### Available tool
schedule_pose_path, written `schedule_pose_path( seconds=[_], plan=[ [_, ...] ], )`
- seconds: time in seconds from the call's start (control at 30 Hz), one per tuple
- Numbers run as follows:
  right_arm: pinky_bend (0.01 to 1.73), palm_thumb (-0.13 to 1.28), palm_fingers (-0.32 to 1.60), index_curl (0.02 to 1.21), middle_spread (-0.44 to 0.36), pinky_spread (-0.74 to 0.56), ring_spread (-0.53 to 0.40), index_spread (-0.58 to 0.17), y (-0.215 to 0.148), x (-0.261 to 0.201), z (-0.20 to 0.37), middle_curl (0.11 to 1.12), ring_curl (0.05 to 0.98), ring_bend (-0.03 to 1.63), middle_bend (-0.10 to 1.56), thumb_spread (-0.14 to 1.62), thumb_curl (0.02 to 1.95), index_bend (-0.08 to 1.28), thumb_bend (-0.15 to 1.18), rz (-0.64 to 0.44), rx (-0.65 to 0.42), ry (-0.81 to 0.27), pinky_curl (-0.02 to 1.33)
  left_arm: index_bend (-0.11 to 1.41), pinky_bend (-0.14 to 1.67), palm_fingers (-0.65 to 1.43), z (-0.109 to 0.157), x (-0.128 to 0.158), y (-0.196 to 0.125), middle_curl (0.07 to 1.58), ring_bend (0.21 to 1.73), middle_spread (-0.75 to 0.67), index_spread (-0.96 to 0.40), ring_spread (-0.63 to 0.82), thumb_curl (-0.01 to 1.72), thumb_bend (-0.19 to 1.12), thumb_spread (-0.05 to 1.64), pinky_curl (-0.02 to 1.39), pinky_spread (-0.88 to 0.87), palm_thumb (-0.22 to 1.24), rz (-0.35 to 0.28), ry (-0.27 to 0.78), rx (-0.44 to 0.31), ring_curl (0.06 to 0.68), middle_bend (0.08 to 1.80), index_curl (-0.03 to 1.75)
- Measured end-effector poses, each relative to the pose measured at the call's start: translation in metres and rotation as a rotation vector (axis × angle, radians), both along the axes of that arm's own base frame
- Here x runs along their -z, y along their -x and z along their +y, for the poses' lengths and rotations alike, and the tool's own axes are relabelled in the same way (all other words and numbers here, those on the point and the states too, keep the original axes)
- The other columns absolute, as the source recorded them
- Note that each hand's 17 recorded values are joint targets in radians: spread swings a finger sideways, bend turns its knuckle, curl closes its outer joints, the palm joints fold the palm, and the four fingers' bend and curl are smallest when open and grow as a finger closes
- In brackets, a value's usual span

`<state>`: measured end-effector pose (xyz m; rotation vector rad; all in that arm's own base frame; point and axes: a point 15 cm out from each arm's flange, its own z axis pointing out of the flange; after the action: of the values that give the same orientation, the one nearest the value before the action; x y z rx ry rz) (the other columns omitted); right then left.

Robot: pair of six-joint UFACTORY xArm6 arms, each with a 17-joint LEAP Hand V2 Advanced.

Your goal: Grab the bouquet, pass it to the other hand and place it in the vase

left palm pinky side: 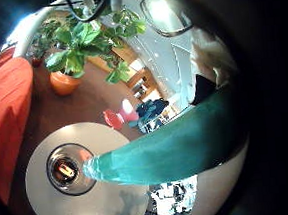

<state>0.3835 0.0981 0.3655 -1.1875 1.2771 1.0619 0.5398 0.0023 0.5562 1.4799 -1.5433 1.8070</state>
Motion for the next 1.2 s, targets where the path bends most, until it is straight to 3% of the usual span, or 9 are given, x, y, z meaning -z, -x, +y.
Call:
schedule_pose_path(
  seconds=[0.47,0.53,0.57,0.6,0.67,0.7,0.8,0.93,1.2],
  plan=[
    [0.61,0.74,0.16,0.3,0.065,0.41,0.142,-0.26,0.0,0.004,0.005,0.35,0.24,0.56,0.24,1.07,0.5,0.17,-0.02,0.01,-0.014,-0.006,0.28,0.59,1.0,0.95,0.008,0.061,-0.029,1.03,1.59,-0.53,-0.71,-0.38,0.99,0.06,1.13,1.34,-0.71,1.01,0.072,-0.023,-0.009,0.558,1.16,1.43],
    [0.6,0.74,0.17,0.31,0.065,0.41,0.14,-0.261,0.0,0.005,0.005,0.35,0.239,0.56,0.24,1.07,0.5,0.17,-0.02,0.011,-0.015,-0.006,0.27,0.53,0.98,0.92,0.005,0.068,-0.03,1.02,1.55,-0.53,-0.7,-0.39,0.93,-0.04,1.08,1.29,-0.71,0.91,0.075,-0.019,0.005,0.541,1.13,1.43],
    [0.6,0.74,0.18,0.31,0.065,0.41,0.139,-0.261,0.0,0.005,0.005,0.35,0.238,0.55,0.24,1.07,0.5,0.17,-0.02,0.011,-0.015,-0.006,0.27,0.48,0.92,0.77,0.002,0.07,-0.03,1.0,1.48,-0.52,-0.69,-0.41,0.87,-0.1,1.04,1.25,-0.71,0.78,0.076,-0.018,0.016,0.528,1.11,1.41],
    [0.59,0.74,0.18,0.31,0.065,0.41,0.139,-0.262,0.0,0.005,0.005,0.35,0.237,0.55,0.24,1.07,0.5,0.18,-0.02,0.012,-0.016,-0.007,0.27,0.44,0.71,0.25,0.0,0.072,-0.029,0.99,1.29,-0.49,-0.67,-0.38,0.8,-0.14,1.01,1.2,-0.68,0.61,0.081,-0.016,0.028,0.505,1.05,1.38],
    [0.58,0.74,0.2,0.31,0.066,0.41,0.139,-0.257,0.001,0.006,0.005,0.35,0.236,0.55,0.24,1.07,0.5,0.18,-0.02,0.014,-0.016,-0.008,0.26,0.37,0.46,-0.3,-0.01,0.08,-0.022,0.93,1.11,-0.32,-0.59,-0.15,0.72,-0.13,0.98,1.19,-0.49,0.45,0.1,-0.003,0.083,0.488,0.78,1.32],
    [0.58,0.74,0.2,0.31,0.066,0.41,0.136,-0.256,0.001,0.007,0.006,0.35,0.235,0.54,0.24,1.07,0.5,0.18,-0.02,0.014,-0.016,-0.008,0.26,0.17,0.37,-0.47,-0.014,0.085,-0.017,0.82,1.0,-0.11,-0.49,0.05,0.65,-0.13,0.96,1.15,-0.34,0.31,0.113,0.008,0.118,0.38,0.55,1.23],
    [0.56,0.74,0.22,0.32,0.066,0.42,0.134,-0.257,0.002,0.008,0.006,0.35,0.233,0.53,0.23,1.07,0.5,0.18,-0.02,0.015,-0.017,-0.011,0.25,0.04,0.23,-0.46,-0.016,0.098,-0.003,0.68,0.86,0.15,-0.33,0.25,0.56,-0.1,0.93,1.07,-0.11,0.17,0.148,0.046,0.211,0.282,0.36,1.1],
    [0.54,0.74,0.24,0.33,0.056,0.42,0.126,-0.256,0.003,0.007,0.007,0.35,0.229,0.52,0.21,1.07,0.5,0.19,-0.02,0.014,-0.02,-0.01,0.24,0.01,0.14,-0.35,0.024,0.116,-0.002,0.54,0.71,0.42,-0.08,0.44,0.47,-0.06,0.89,0.88,0.26,0.05,0.156,0.054,0.145,0.214,0.21,0.86],
    [0.5,0.74,0.28,0.35,0.053,0.43,0.122,-0.257,0.004,0.008,0.009,0.35,0.225,0.5,0.2,1.07,0.5,0.19,-0.02,0.016,-0.025,-0.01,0.23,0.06,0.14,-0.27,0.091,0.138,0.011,0.42,0.6,0.55,0.11,0.55,0.4,-0.04,0.85,0.62,0.53,0.03,0.186,0.055,0.033,0.176,0.16,0.54]
  ],
)
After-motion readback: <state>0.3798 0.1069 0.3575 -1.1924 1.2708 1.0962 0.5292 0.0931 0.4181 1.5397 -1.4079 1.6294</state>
